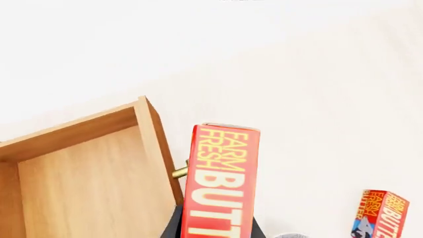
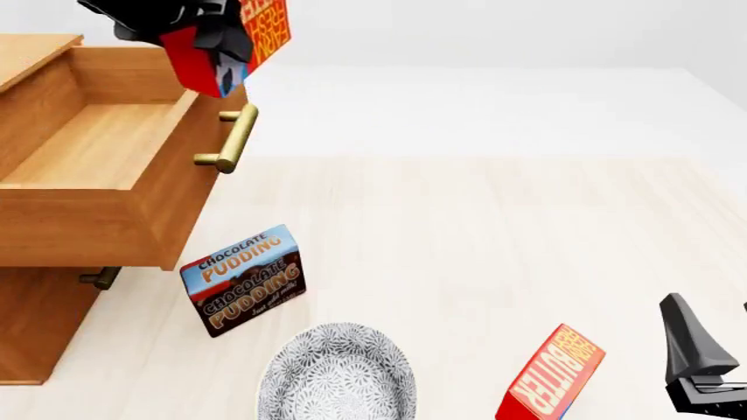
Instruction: Put the butter at the front in the top drawer of the cabinet and close it.
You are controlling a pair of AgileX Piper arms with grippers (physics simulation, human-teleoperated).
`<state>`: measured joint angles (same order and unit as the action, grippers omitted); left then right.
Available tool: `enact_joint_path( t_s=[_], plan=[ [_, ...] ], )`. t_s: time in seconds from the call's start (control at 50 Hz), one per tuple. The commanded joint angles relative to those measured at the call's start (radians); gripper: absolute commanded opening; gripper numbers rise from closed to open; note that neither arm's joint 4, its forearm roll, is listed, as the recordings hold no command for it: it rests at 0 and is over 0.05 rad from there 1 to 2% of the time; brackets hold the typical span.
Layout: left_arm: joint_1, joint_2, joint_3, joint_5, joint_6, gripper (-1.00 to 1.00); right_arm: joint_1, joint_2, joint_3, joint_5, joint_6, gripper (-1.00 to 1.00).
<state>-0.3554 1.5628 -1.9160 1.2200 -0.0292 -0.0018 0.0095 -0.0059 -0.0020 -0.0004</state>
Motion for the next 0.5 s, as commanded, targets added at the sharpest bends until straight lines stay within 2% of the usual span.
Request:
enact_joint_path(
  t_s=[0.02,0.22,0.48,0.5],
  plan=[
    [0.072,-0.087,0.058,0.000,0.036,-1.00,0.000,-0.002,0.001,0.000,0.000,1.00],
    [0.155,-0.150,0.118,0.000,0.059,-1.00,0.000,-0.001,0.002,-0.001,0.000,1.00],
    [0.233,-0.206,0.177,0.000,0.040,-1.00,0.000,0.002,0.002,-0.004,0.000,1.00],
    [0.264,-0.216,0.182,0.000,0.045,-1.00,0.000,0.002,0.002,-0.004,0.000,1.00]
  ],
)
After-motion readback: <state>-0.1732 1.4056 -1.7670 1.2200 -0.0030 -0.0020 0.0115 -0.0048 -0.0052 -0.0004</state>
